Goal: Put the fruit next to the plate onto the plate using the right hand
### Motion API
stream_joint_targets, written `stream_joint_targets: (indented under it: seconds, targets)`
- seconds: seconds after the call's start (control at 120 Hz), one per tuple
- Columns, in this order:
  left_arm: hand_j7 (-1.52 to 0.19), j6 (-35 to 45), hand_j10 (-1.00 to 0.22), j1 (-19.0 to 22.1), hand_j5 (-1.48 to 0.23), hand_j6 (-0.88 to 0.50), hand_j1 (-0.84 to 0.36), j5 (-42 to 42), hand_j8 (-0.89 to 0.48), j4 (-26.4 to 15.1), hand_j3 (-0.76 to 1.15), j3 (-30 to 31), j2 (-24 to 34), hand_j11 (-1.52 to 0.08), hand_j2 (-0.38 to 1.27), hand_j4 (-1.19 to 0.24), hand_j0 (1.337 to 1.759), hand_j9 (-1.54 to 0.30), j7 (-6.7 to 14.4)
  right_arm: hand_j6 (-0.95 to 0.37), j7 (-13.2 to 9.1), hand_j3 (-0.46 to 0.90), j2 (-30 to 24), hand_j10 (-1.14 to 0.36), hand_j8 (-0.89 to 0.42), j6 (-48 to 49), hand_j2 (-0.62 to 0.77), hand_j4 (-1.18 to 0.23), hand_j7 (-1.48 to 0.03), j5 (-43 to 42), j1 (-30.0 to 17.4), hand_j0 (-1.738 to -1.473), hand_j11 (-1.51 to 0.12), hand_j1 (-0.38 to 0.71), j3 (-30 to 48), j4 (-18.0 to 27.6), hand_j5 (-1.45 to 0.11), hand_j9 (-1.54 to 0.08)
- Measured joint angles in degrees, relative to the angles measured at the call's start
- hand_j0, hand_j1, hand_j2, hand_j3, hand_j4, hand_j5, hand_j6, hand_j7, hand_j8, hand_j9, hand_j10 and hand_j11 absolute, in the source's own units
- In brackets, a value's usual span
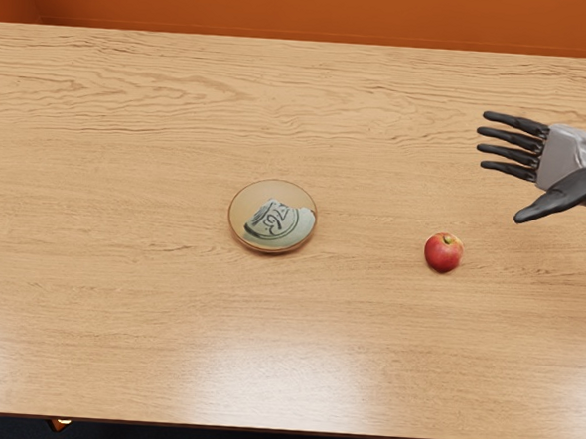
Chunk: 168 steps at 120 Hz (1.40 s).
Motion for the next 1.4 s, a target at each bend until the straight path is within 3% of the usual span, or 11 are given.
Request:
stream_joint_targets:
  seconds: [0.142, 0.233, 0.442, 0.592, 0.8, 1.108, 1.4]
  targets:
    - [-0.32, 0.0, -0.24, 0.0, -0.32, -0.24, 0.06, 0.0, -0.24, 0.0, 0.00, 0.0, 0.0, -0.32, 0.05, -0.24, 1.658, -0.32, 0.0, -0.04, 0.1, 0.00, 0.6, -0.04, -0.04, 0.0, -0.01, -0.04, -0.05, -0.3, 0.1, -1.658, -0.05, -0.31, 0.7, -0.5, -0.05, -0.05]
    - [-0.32, 0.0, -0.24, 0.0, -0.32, -0.24, 0.06, 0.0, -0.24, 0.0, 0.00, 0.0, 0.0, -0.32, 0.05, -0.24, 1.658, -0.32, 0.0, -0.04, 0.2, 0.00, -2.9, -0.04, -0.04, 0.0, -0.01, -0.04, -0.05, -4.3, 0.1, -1.658, -0.05, -0.30, 3.5, 1.8, -0.05, -0.05]
    - [-0.32, 0.0, -0.24, 0.0, -0.32, -0.24, 0.06, 0.0, -0.24, 0.0, 0.00, 0.0, 0.0, -0.32, 0.05, -0.24, 1.658, -0.32, 0.0, -0.04, 0.4, 0.00, -10.7, -0.04, -0.04, -4.5, -0.01, -0.04, -0.06, -25.1, -1.3, -1.658, -0.06, -0.30, 7.2, 20.4, -0.06, -0.06]
    - [-0.32, 0.0, -0.24, 0.0, -0.32, -0.24, 0.06, 0.0, -0.24, 0.0, 0.00, 0.0, 0.0, -0.32, 0.05, -0.24, 1.658, -0.32, 0.0, -0.06, 0.0, 0.00, -11.4, -0.06, -0.06, -18.3, -0.01, -0.06, -0.07, -35.7, -4.1, -1.658, -0.07, -0.28, 7.1, 26.7, -0.07, -0.07]
    - [-0.32, 0.0, -0.24, 0.0, -0.32, -0.24, 0.06, 0.0, -0.24, 0.0, 0.00, 0.0, 0.0, -0.32, 0.05, -0.24, 1.658, -0.32, 0.0, -0.12, -4.2, 0.00, -5.0, -0.12, -0.12, -35.3, -0.02, -0.12, -0.15, -47.0, -6.3, -1.658, -0.15, -0.22, 3.4, 28.5, -0.15, -0.15]
    - [-0.32, 0.0, -0.24, 0.0, -0.32, -0.24, 0.06, 0.0, -0.24, 0.0, 0.00, 0.0, 0.0, -0.32, 0.05, -0.24, 1.658, -0.32, 0.0, -0.25, -12.9, 0.00, 2.1, -0.25, -0.25, -46.0, -0.04, -0.25, -0.31, -55.4, -6.5, -1.658, -0.31, -0.07, -1.8, 28.7, -0.31, -0.31]
    - [-0.32, 0.0, -0.24, 0.0, -0.32, -0.24, 0.06, 0.0, -0.24, 0.0, 0.00, 0.0, 0.0, -0.32, 0.05, -0.24, 1.658, -0.32, 0.0, -0.32, -16.7, 0.00, 6.9, -0.31, -0.31, -52.4, -0.06, -0.31, -0.40, -57.2, -6.6, -1.658, -0.40, 0.02, -3.7, 27.6, -0.40, -0.40]
